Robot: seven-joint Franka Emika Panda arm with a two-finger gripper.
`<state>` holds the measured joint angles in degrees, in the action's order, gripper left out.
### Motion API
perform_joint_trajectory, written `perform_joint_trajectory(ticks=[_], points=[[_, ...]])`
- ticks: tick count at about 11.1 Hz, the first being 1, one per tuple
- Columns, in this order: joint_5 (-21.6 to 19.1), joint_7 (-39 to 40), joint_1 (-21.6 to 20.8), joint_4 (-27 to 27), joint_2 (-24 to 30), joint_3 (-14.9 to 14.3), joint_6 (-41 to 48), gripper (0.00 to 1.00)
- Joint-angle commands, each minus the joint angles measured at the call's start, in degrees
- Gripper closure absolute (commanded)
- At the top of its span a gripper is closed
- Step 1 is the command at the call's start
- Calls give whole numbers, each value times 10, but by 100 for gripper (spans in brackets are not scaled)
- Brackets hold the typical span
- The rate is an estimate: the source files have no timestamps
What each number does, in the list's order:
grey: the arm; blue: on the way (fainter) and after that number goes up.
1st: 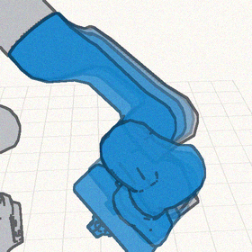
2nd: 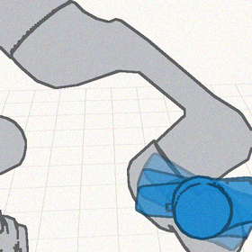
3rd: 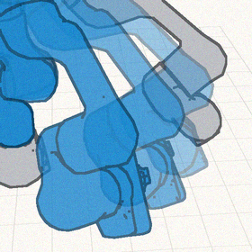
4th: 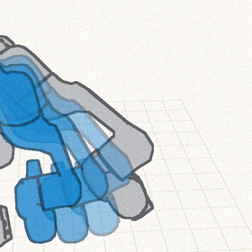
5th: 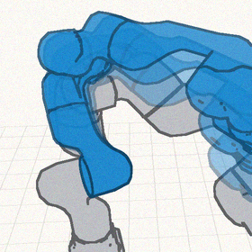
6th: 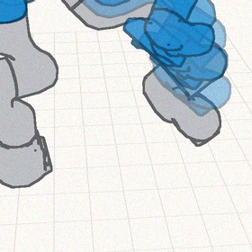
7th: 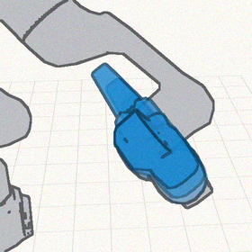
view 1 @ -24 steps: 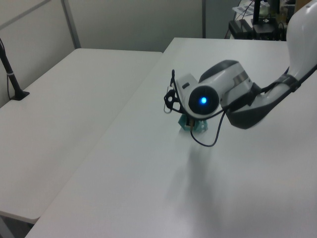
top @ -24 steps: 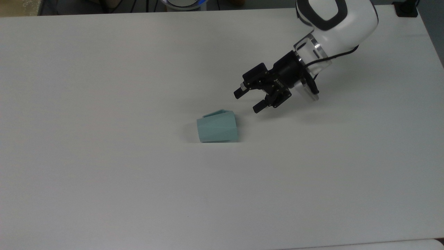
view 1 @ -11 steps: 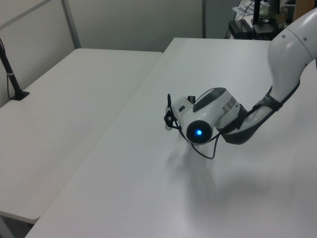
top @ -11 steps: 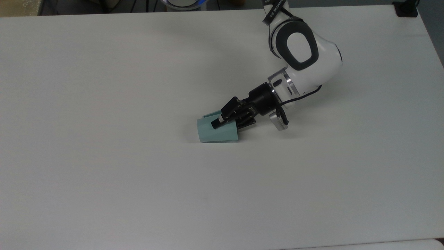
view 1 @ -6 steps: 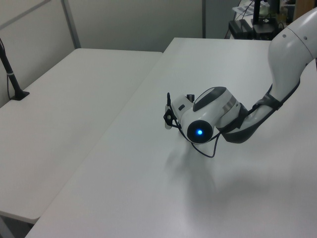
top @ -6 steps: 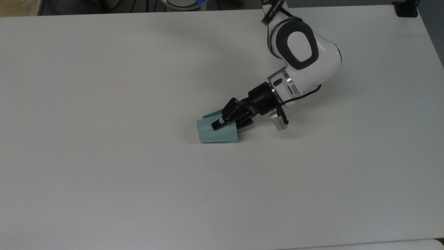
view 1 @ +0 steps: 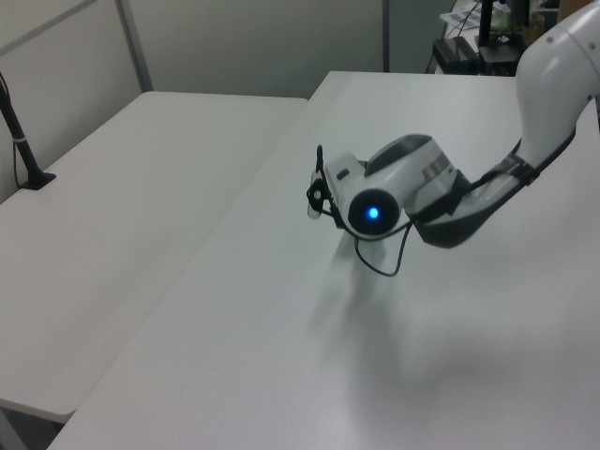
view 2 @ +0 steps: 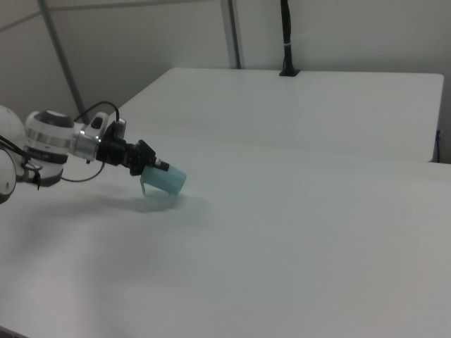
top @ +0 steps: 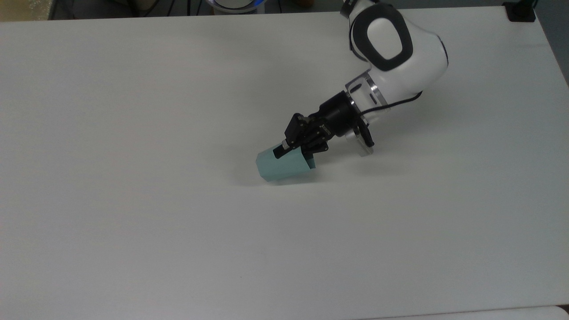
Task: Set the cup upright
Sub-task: 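Lift the cup and rotate it so its opening faces up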
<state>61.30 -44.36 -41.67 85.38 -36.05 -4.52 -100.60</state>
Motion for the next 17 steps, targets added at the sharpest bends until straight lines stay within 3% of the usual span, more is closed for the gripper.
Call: perform_joint_trajectory(ticks=[1, 3, 6, 8, 9, 12, 13, 15, 17], points=[[-56, -11, 19, 20, 65, 6, -5, 100], [-132, -8, 50, 51, 119, 6, -20, 100], [-287, 8, 115, 174, 256, -3, -135, 100], [-425, 105, 162, 231, 323, -14, -146, 100], [-472, 145, 172, 268, 351, -33, -171, 100], [-570, 257, 174, 387, 404, -123, -274, 100], [-602, 302, 178, 415, 411, -141, -298, 100], [-624, 333, 188, 467, 412, -163, -373, 100], [-624, 336, 189, 478, 400, -167, -406, 100]])
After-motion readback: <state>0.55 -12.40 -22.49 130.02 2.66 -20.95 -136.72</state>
